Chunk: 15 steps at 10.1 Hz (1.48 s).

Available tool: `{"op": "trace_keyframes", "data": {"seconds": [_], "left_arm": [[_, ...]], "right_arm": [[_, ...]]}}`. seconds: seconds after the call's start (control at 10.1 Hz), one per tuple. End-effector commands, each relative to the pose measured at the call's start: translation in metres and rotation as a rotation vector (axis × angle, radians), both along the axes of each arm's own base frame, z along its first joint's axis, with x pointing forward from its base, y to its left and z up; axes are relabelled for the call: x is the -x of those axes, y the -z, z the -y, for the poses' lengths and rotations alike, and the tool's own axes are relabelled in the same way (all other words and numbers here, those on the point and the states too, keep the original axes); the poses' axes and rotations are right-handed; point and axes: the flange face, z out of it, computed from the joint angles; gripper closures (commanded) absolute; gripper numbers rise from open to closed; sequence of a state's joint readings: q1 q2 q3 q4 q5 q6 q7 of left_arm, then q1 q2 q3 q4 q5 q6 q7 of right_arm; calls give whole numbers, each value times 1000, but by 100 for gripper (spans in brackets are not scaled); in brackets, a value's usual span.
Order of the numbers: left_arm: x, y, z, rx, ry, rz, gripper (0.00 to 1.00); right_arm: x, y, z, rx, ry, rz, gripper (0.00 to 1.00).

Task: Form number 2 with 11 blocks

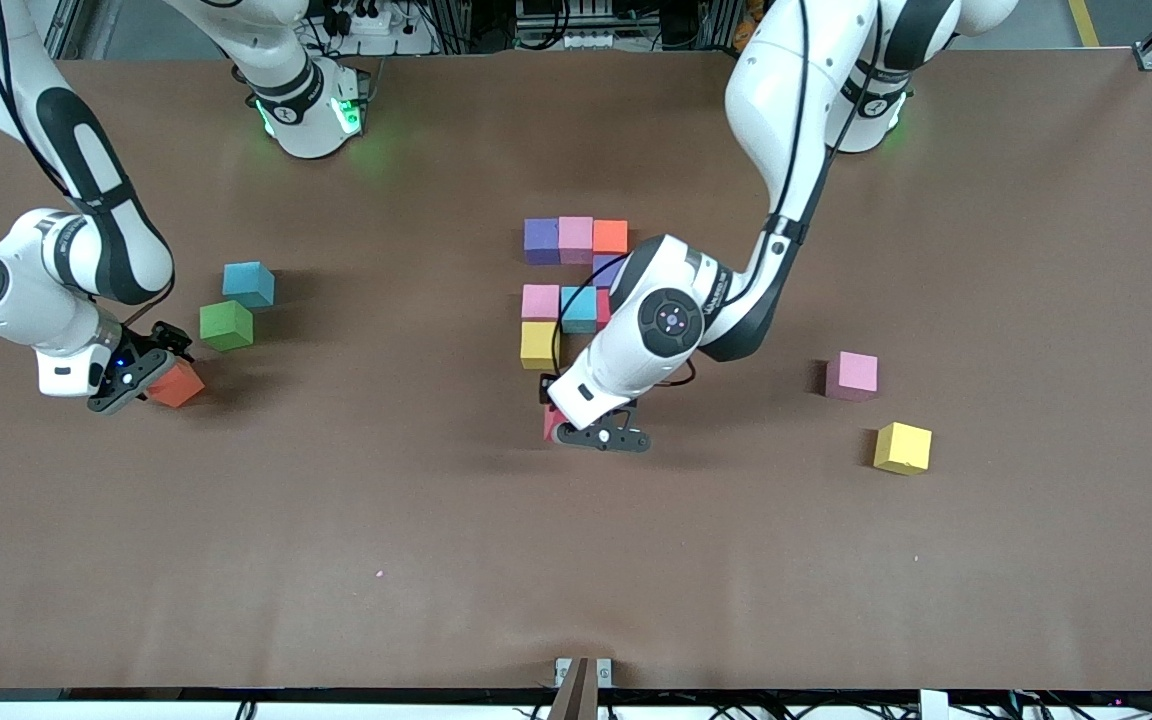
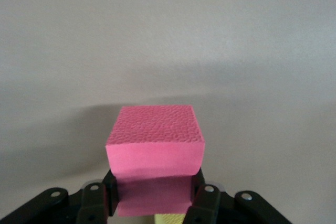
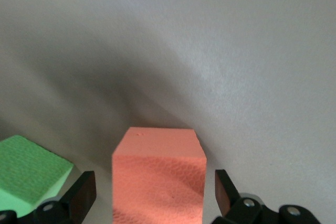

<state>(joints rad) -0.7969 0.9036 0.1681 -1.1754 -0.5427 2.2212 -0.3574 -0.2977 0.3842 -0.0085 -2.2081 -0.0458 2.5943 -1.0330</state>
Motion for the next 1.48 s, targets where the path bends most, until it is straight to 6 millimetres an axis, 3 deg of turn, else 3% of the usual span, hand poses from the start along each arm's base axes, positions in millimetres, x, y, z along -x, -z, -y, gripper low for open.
{"op": "trace_keyframes", "data": {"seconds": [0.0, 0.1, 0.2, 0.39, 0.49, 0.99, 1.38], "left_arm": [[0, 2, 16, 61, -41, -30, 68], [4, 3, 19, 85, -54, -52, 69], [4, 4, 19, 104, -70, -75, 68], [11, 10, 19, 89, -55, -136, 68], [15, 14, 17, 70, -39, -173, 68], [19, 31, 19, 44, -34, -182, 68], [22, 42, 26, 52, -39, -160, 68]], "right_arm": [[2, 11, 7, -7, 4, 6, 0], [5, 14, 12, -9, 16, 1, 0], [5, 14, 13, -11, 22, -1, 7], [4, 13, 12, -11, 26, 0, 32], [1, 11, 11, -12, 25, -2, 37], [-9, 12, -3, -12, 7, 10, 37], [-19, -2, -6, -6, -16, 33, 56]]}}
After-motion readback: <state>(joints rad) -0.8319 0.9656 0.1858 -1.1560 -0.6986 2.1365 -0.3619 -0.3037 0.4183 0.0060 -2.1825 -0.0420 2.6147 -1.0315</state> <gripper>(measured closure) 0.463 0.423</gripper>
